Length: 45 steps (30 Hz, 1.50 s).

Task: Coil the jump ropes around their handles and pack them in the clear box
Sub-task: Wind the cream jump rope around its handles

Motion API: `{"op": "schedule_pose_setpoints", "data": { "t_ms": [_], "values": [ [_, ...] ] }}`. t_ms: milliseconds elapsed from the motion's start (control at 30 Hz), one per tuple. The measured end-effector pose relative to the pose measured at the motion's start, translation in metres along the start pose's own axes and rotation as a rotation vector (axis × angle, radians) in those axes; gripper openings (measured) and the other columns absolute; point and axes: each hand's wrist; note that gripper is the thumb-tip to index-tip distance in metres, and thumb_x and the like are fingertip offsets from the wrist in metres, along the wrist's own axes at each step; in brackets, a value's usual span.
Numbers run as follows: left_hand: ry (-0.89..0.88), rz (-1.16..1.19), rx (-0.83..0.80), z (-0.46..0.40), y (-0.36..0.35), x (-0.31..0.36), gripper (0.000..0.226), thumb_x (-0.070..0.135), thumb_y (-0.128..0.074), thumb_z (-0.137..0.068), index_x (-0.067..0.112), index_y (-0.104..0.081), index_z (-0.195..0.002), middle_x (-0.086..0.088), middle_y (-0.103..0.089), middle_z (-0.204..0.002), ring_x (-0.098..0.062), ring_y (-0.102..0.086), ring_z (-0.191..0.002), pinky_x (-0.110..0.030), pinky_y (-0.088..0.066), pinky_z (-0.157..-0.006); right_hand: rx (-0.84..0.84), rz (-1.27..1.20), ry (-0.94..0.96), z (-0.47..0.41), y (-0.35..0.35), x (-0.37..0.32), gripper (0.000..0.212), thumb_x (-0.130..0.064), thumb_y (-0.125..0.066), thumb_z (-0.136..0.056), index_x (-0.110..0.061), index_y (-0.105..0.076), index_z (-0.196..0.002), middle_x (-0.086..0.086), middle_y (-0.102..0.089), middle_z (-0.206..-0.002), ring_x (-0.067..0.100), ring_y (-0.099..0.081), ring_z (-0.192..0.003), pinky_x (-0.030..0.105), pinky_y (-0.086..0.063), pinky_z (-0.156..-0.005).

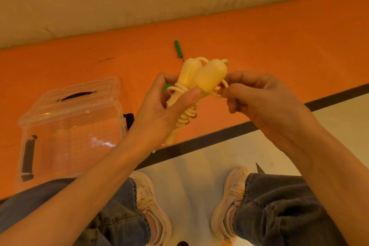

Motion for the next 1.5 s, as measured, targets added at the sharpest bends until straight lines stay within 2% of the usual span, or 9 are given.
{"op": "schedule_pose_setpoints", "data": {
  "t_ms": [300,433,600,900,1067,1167,1233,1300,1500],
  "values": [
    [0.101,0.141,0.054,-0.005,-0.004,-0.001,0.058,0.045,-0.058,-0.073,0.004,-0.053,-0.114,-0.003,-0.066,-0.076,-0.010,-0.065,-0.061,-0.020,-0.051,-0.053,-0.164,-0.385,-0.017,-0.003,-0.002,-0.003,0.017,-0.004,-0.055,-0.081,-0.014,-0.058,-0.068,-0.001,-0.056,-0.069,0.012,-0.050,-0.061,0.023,-0.046,-0.062],
    [0.075,0.100,0.089,-0.003,0.000,-0.005,0.056,0.041,-0.060,-0.073,0.004,-0.052,-0.113,0.002,-0.067,-0.073,-0.010,-0.065,-0.060,-0.020,-0.053,-0.055,-0.179,0.041,-0.049,0.003,0.010,-0.007,0.028,-0.043,-0.061,-0.081,-0.017,-0.068,-0.074,-0.001,-0.041,-0.055,0.014,-0.041,-0.056,0.020,-0.047,-0.060],
    [0.041,0.049,0.090,-0.008,0.000,-0.004,0.049,0.040,-0.062,-0.073,0.009,-0.052,-0.110,0.006,-0.067,-0.074,-0.011,-0.066,-0.062,-0.022,-0.053,-0.056,-0.011,0.045,0.071,0.008,0.018,-0.014,0.034,-0.036,-0.056,-0.081,-0.024,-0.065,-0.050,0.023,-0.046,-0.067,0.013,-0.055,-0.062,0.030,-0.047,-0.077],
    [-0.151,-0.277,-0.036,0.000,-0.010,-0.010,0.043,0.041,-0.076,-0.075,0.024,-0.060,-0.111,0.007,-0.066,-0.096,-0.005,-0.062,-0.084,-0.016,-0.050,-0.068,0.238,0.111,-0.016,-0.001,0.059,-0.025,0.026,-0.032,-0.073,-0.061,-0.009,-0.062,-0.067,-0.007,-0.039,-0.040,0.008,-0.039,-0.039,0.019,-0.035,-0.037],
    [-0.267,-0.388,0.001,0.004,-0.007,-0.012,0.048,0.044,-0.077,-0.075,0.030,-0.056,-0.115,0.015,-0.062,-0.100,-0.004,-0.059,-0.089,-0.018,-0.049,-0.070,0.139,-0.149,-0.035,-0.005,0.064,-0.017,0.022,-0.027,-0.073,-0.064,-0.016,-0.061,-0.079,-0.007,-0.058,-0.057,0.008,-0.052,-0.056,0.018,-0.046,-0.048],
    [-0.256,-0.294,0.082,0.002,-0.006,-0.009,0.043,0.037,-0.074,-0.077,0.023,-0.056,-0.114,0.016,-0.062,-0.096,0.000,-0.059,-0.082,-0.014,-0.048,-0.067,-0.052,-0.512,-0.086,-0.008,0.053,-0.013,0.063,-0.022,-0.087,-0.052,-0.007,-0.059,-0.107,0.002,-0.072,-0.089,0.015,-0.068,-0.089,0.023,-0.055,-0.075],
    [-0.257,-0.252,0.129,0.000,-0.007,-0.008,0.042,0.038,-0.070,-0.076,0.021,-0.055,-0.111,0.019,-0.061,-0.090,0.003,-0.058,-0.078,-0.013,-0.046,-0.065,-0.073,-0.627,-0.123,-0.010,0.045,-0.010,0.044,-0.013,-0.082,-0.056,-0.003,-0.065,-0.095,0.007,-0.071,-0.091,0.018,-0.069,-0.090,0.030,-0.057,-0.082],
    [-0.271,-0.225,0.162,0.000,-0.007,-0.008,0.045,0.037,-0.070,-0.077,0.017,-0.055,-0.114,0.019,-0.061,-0.092,0.004,-0.058,-0.080,-0.012,-0.045,-0.066,0.006,-0.676,-0.189,-0.010,0.033,-0.009,0.011,-0.007,-0.067,-0.065,-0.004,-0.071,-0.075,0.007,-0.070,-0.082,0.016,-0.070,-0.079,0.030,-0.059,-0.079],
    [-0.295,-0.240,0.159,0.001,-0.009,-0.009,0.049,0.030,-0.075,-0.076,0.019,-0.051,-0.117,0.029,-0.060,-0.096,0.008,-0.058,-0.089,-0.008,-0.043,-0.069,0.062,-0.360,0.002,-0.006,0.008,-0.002,0.025,-0.012,-0.061,-0.081,-0.001,-0.067,-0.102,0.010,-0.073,-0.088,0.016,-0.070,-0.076,0.024,-0.058,-0.070]
  ]
}}
Point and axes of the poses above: each hand's wrist, its own z-axis away from the middle knuckle, its own y-axis out of the back of the hand, x = y × z
